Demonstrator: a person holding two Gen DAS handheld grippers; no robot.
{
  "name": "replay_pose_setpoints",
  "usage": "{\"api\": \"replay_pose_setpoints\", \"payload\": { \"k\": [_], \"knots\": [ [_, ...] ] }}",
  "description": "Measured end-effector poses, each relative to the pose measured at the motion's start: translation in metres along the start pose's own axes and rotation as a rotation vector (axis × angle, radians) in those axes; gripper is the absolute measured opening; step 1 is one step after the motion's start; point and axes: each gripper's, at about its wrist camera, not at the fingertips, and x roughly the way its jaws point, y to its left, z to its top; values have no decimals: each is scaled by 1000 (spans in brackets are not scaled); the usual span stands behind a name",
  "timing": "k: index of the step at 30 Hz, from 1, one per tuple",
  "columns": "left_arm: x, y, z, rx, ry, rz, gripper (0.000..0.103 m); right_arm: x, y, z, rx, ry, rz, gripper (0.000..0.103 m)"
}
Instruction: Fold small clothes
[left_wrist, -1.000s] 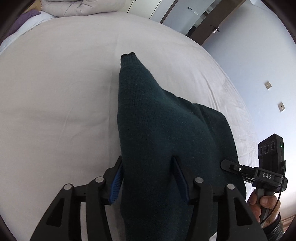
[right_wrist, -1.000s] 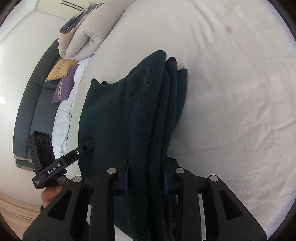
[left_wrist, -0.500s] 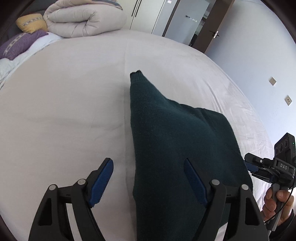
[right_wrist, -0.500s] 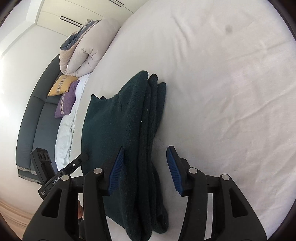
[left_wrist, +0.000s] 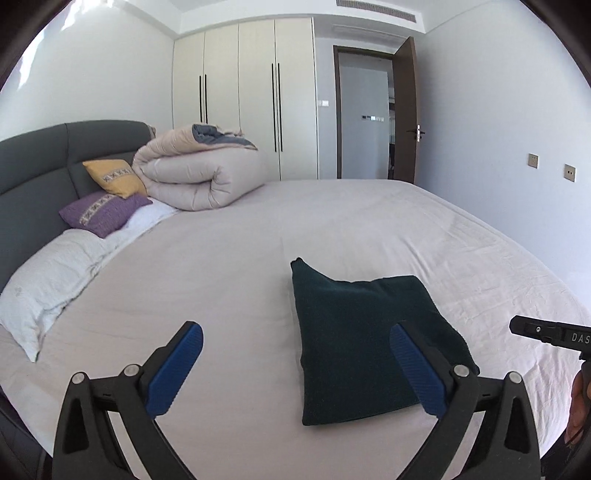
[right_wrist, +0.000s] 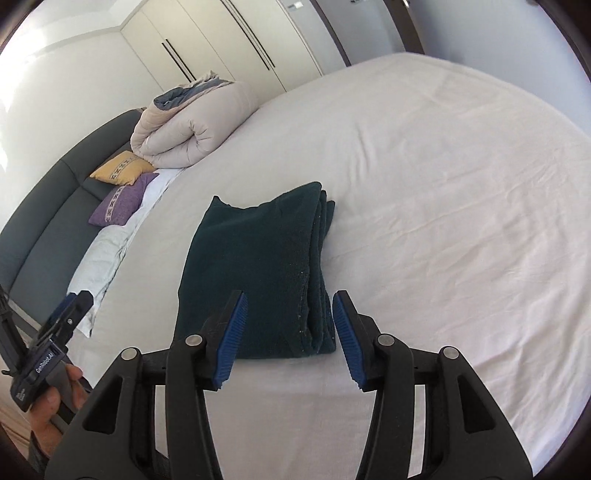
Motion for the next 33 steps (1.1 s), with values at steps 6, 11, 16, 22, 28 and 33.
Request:
{"api": "replay_pose_setpoints", "payload": {
  "k": [6, 11, 16, 22, 28, 33],
  "knots": [
    [-38, -2, 7, 0, -12, 47, 103, -65, 45, -14, -143, -114, -63, 66],
    [-60, 1, 9, -27, -55, 132, 103, -102, 71, -20, -188, -141, -89, 69],
    [-67, 0, 10, -54, -3, 129, 103, -135, 89, -31, -192, -180, -122, 78],
    [-55, -7, -3, -59, 77, 96, 103, -163, 107, -42, -236, -211, -140, 82],
    [-45, -8, -13, -72, 137, 70, 103, -160, 103, -44, -242, -146, -177, 82],
    [-40, -6, -19, -75, 165, 56, 103, -154, 94, -45, -216, -125, -178, 82]
  ]
}}
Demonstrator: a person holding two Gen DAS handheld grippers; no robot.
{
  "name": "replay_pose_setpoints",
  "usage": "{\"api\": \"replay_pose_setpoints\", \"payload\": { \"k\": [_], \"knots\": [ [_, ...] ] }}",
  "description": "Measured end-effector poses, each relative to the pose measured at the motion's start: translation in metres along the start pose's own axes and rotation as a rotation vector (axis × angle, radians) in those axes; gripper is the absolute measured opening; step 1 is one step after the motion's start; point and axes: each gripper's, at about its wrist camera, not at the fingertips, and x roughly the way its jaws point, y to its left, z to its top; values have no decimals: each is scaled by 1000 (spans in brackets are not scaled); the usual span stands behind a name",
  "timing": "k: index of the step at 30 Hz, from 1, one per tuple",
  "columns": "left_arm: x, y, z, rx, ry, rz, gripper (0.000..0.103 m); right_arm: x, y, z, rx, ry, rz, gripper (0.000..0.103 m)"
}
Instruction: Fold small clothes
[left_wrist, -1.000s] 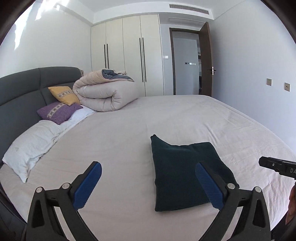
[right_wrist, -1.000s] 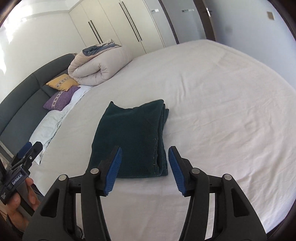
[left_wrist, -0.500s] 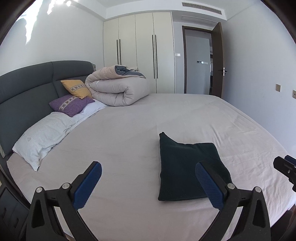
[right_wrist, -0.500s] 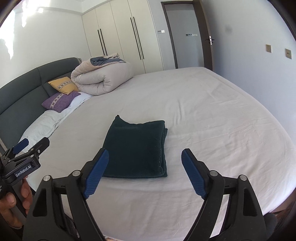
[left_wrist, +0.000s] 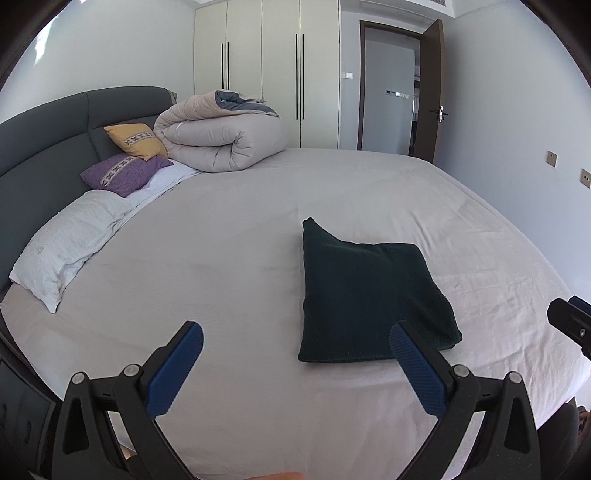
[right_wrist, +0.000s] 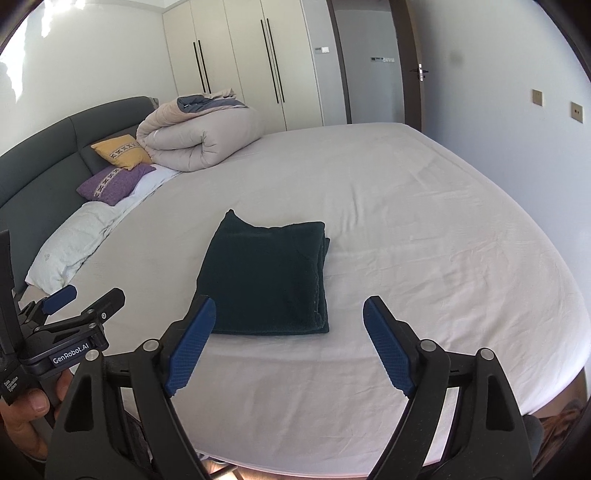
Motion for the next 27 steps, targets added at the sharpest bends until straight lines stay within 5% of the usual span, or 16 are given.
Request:
{"api": "replay_pose_setpoints", "payload": {
  "k": [27],
  "knots": [
    [14, 10, -6, -23, 55, -13, 103, 19, 5, -8, -24, 35, -12, 82]
  ]
}}
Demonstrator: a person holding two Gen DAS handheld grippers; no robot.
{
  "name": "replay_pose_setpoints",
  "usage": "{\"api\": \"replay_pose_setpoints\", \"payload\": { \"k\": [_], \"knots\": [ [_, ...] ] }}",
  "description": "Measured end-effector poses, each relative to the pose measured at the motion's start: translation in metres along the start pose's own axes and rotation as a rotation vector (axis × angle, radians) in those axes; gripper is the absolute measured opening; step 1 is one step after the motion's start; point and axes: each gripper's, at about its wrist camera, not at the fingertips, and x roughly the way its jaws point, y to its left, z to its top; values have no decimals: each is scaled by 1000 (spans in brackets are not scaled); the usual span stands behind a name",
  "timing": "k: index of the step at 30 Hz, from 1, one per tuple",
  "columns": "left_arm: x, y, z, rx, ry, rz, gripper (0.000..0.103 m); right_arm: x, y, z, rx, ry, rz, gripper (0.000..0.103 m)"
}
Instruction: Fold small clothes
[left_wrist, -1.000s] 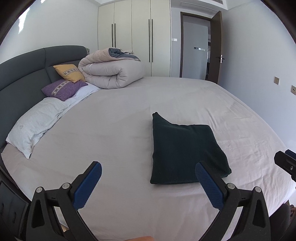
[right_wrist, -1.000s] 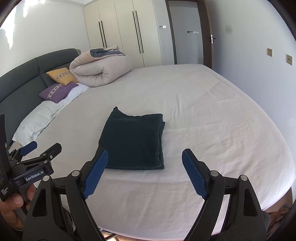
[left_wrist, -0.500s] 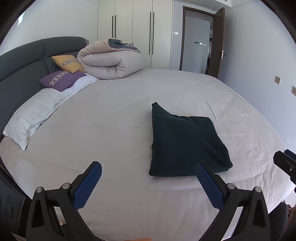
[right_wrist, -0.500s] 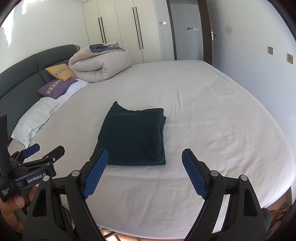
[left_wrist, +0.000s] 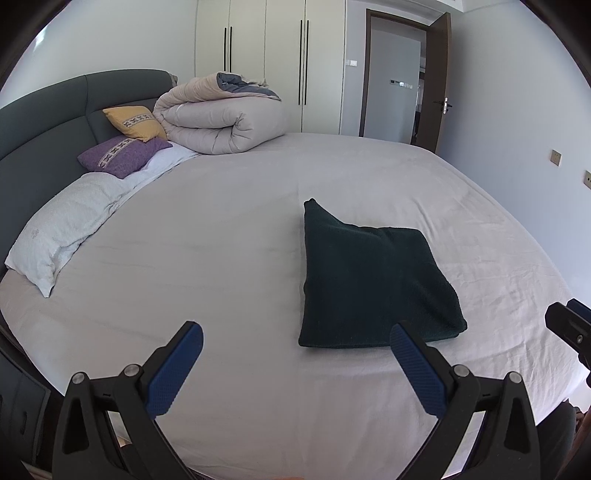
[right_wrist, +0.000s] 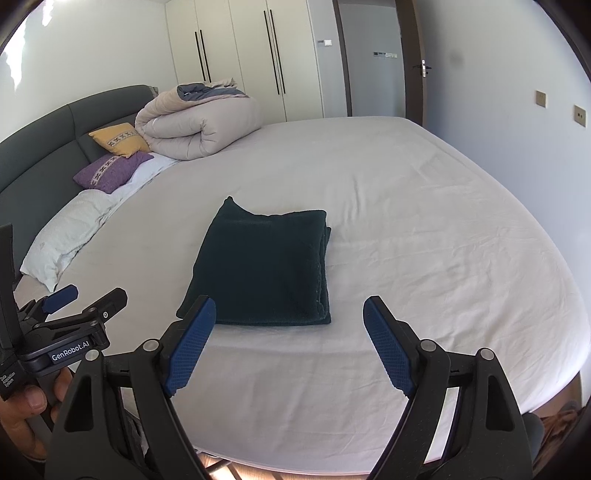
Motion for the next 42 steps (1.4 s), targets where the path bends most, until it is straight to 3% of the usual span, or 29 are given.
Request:
{"api": "replay_pose_setpoints", "payload": {
  "k": [42],
  "knots": [
    [9, 3, -7, -1, 16, -1, 103, 10, 1, -11, 3, 18, -3, 82]
  ]
}}
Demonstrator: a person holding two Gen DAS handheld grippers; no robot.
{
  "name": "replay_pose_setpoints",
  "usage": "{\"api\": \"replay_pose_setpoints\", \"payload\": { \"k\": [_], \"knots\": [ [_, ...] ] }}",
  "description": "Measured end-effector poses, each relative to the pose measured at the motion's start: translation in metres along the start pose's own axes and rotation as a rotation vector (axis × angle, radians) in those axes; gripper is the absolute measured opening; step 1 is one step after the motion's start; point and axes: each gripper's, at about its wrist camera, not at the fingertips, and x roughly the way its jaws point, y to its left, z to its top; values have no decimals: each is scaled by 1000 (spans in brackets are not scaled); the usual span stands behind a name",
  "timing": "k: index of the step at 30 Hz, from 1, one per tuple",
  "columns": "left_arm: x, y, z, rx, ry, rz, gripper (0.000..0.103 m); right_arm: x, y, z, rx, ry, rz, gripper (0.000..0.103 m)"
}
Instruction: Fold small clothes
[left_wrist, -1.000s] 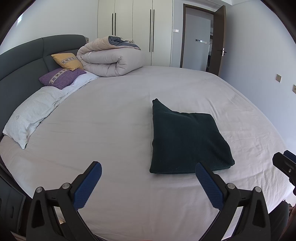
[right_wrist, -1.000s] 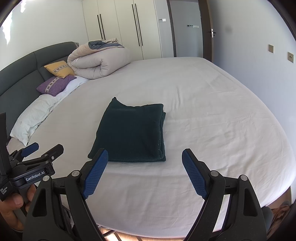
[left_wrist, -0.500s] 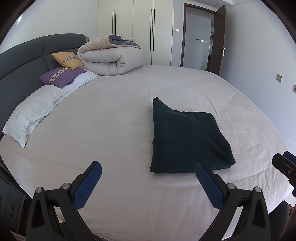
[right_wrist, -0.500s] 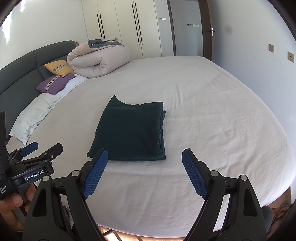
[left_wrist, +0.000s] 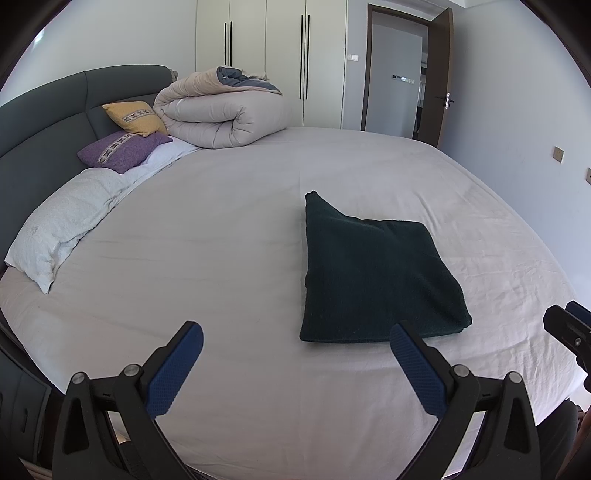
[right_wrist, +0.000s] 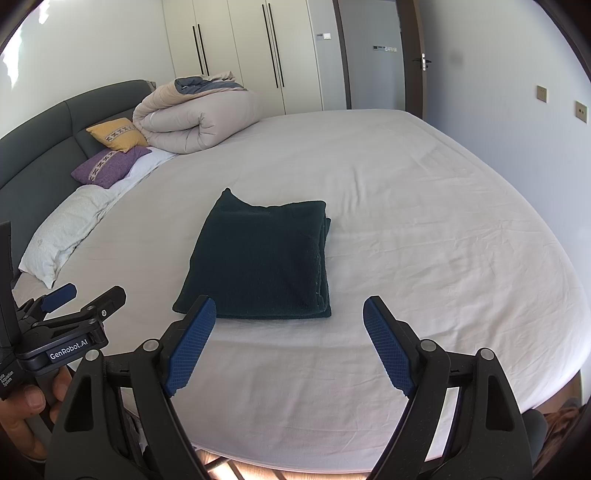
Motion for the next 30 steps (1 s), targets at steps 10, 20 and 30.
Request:
{"api": "replay_pose_setpoints", "payload": {
  "k": [10, 20, 30],
  "knots": [
    [1, 1, -1, 1, 3, 0, 103, 0, 0, 0, 0, 1, 0, 82],
    [5, 4, -3, 9, 14, -3, 103, 5, -1, -5, 0, 7, 2, 82],
    [7, 6, -4, 11, 25, 1, 103, 12, -3, -9, 0, 17, 6, 82]
  ]
}}
